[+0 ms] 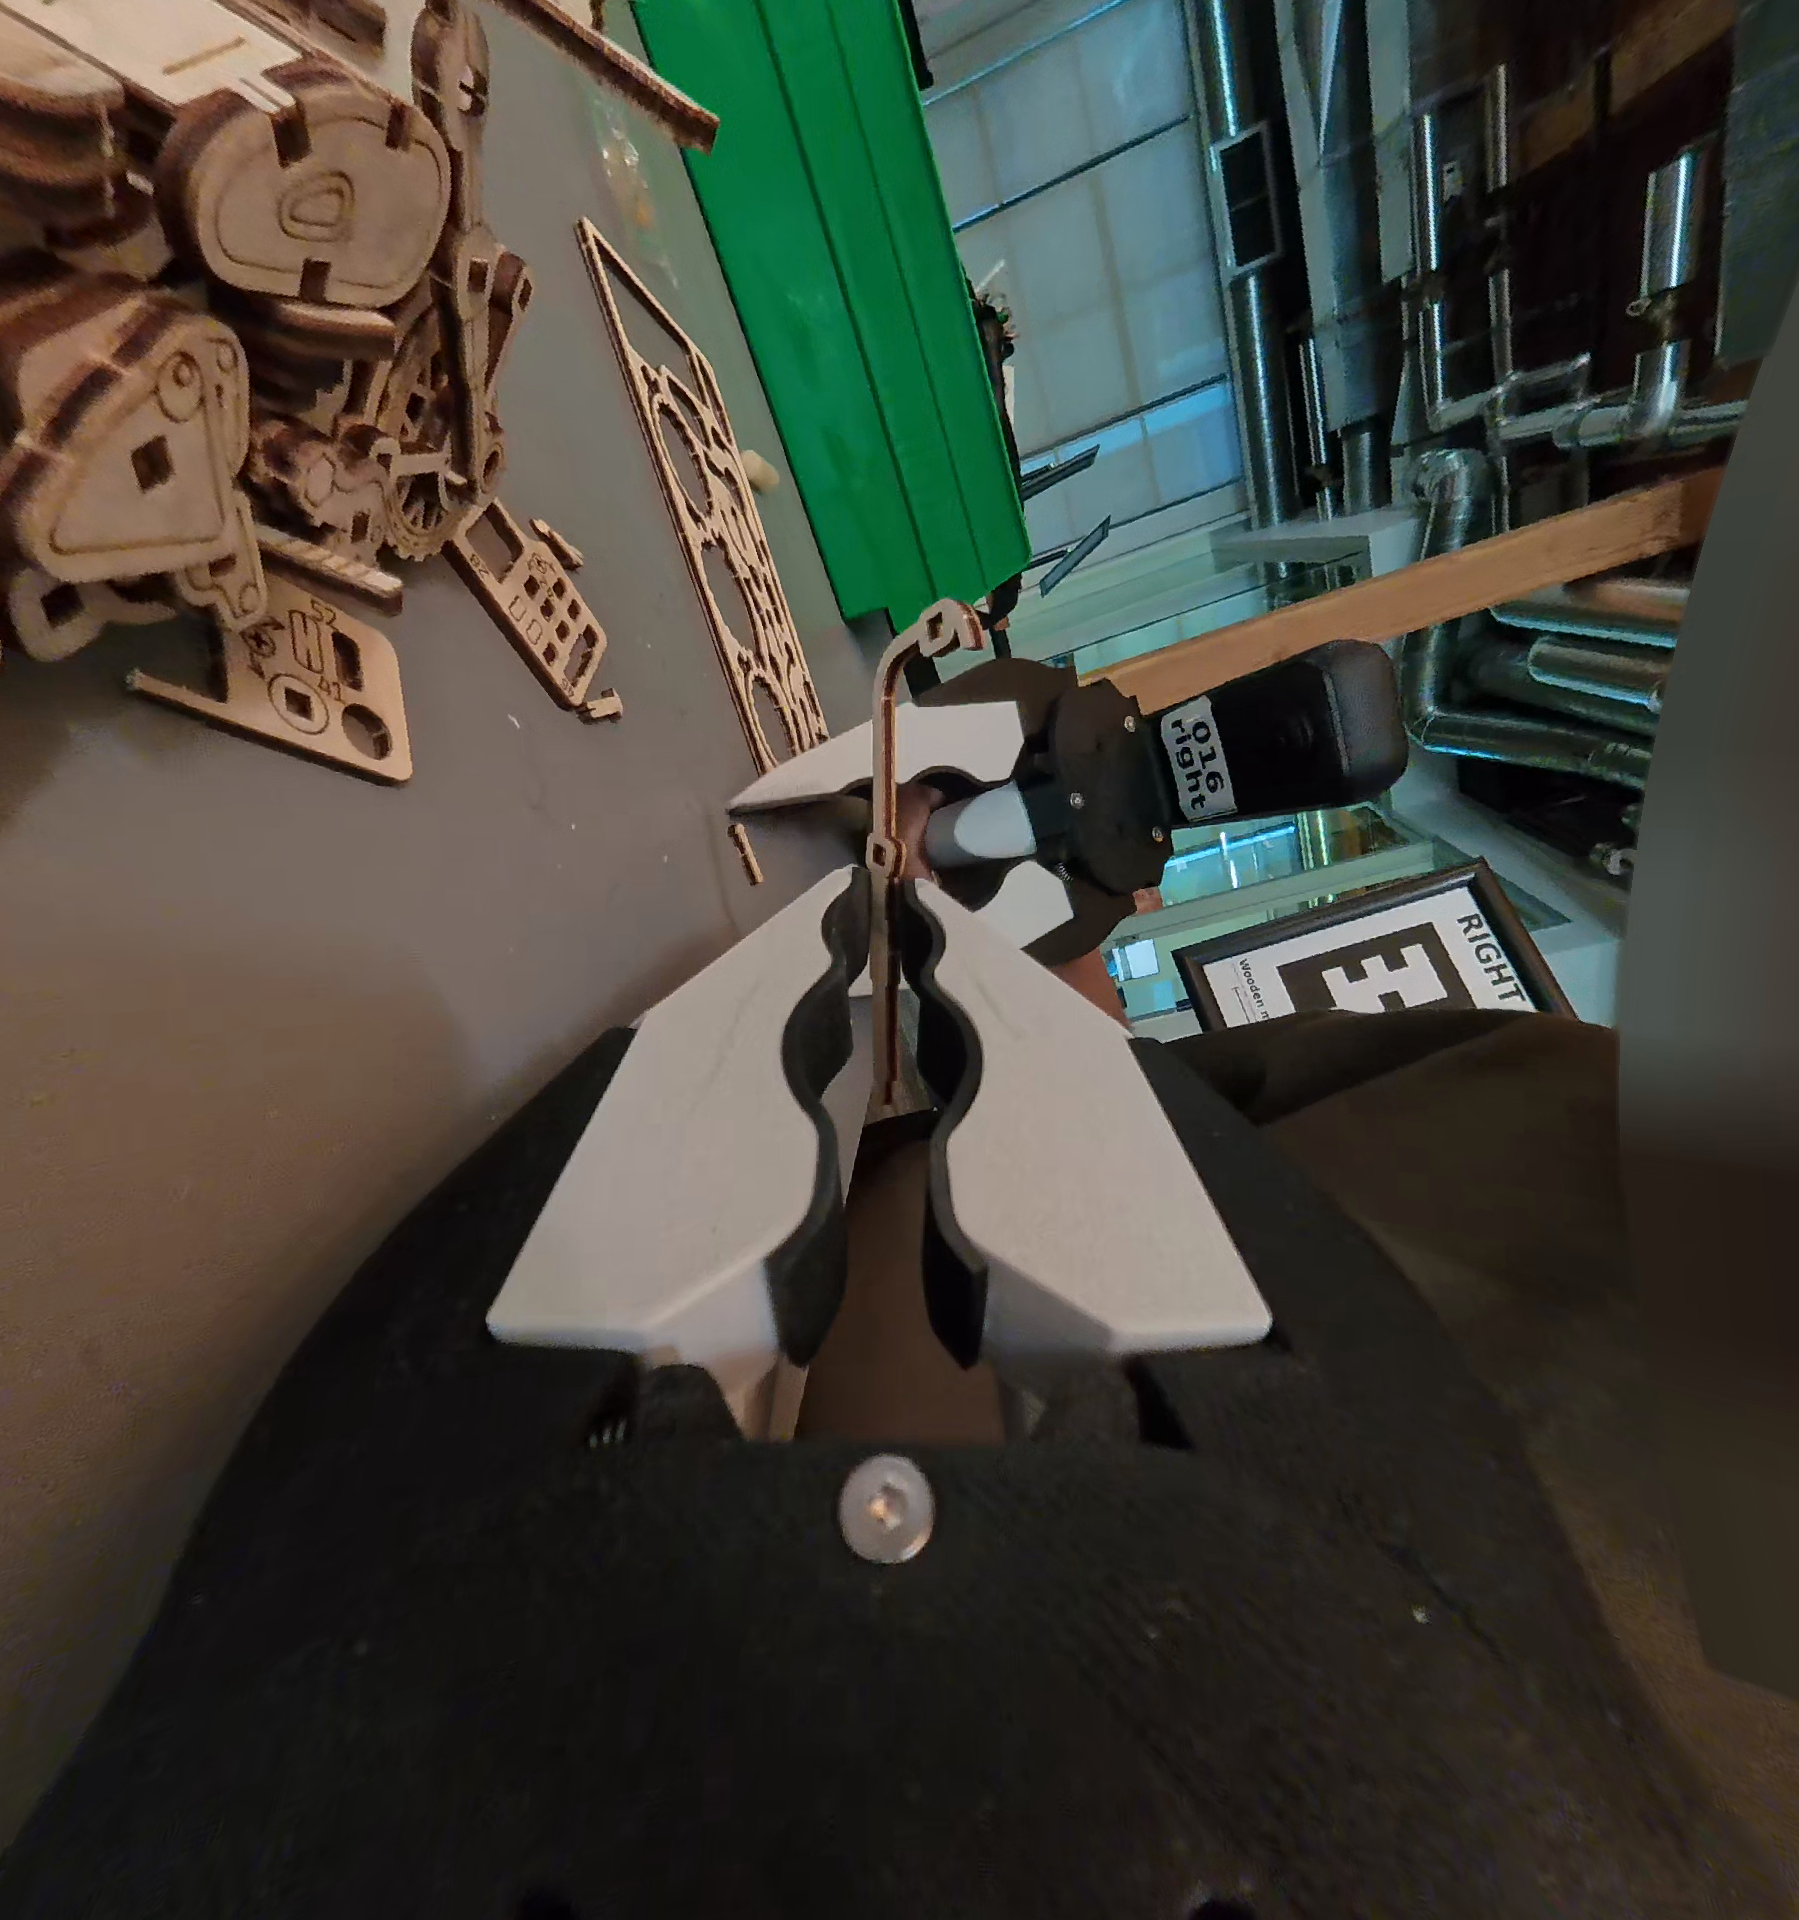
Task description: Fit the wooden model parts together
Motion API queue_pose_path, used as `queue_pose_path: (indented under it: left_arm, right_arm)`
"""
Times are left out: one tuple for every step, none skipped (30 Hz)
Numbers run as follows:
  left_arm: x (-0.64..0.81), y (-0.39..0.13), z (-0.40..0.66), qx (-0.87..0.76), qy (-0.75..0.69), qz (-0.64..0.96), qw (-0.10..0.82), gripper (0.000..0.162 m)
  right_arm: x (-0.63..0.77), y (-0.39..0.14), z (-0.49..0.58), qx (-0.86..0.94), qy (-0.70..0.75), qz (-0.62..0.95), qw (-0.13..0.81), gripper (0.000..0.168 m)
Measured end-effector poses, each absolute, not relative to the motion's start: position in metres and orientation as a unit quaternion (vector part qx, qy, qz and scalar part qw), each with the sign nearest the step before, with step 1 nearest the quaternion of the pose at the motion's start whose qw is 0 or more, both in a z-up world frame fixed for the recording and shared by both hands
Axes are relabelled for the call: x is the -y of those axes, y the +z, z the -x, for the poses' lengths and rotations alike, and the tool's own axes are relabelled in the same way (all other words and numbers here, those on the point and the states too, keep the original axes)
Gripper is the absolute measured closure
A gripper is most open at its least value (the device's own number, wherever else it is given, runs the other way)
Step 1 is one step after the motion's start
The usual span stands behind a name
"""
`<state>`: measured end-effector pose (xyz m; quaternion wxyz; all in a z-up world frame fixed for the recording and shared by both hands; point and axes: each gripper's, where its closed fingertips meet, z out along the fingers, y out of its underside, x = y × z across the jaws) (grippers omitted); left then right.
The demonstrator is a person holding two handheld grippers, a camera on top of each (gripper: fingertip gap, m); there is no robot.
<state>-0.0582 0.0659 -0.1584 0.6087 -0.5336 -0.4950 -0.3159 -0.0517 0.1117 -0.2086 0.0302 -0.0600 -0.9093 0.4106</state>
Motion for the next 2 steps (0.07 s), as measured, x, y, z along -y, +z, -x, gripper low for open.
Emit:
queue_pose_path:
  left_arm:
    - [-0.0659,-0.1584,0.058,0.495,-0.316,0.534,0.609,0.159]
    - [-0.0659,-0.1585,0.058,0.495,-0.316,0.534,0.608,0.159]
  right_arm:
    - [-0.1125,-0.2086,0.0505,0.909,0.411,0.06,0.027,0.123]
    - [-0.1137,-0.2084,0.0486,0.909,0.412,0.059,0.022,0.125]
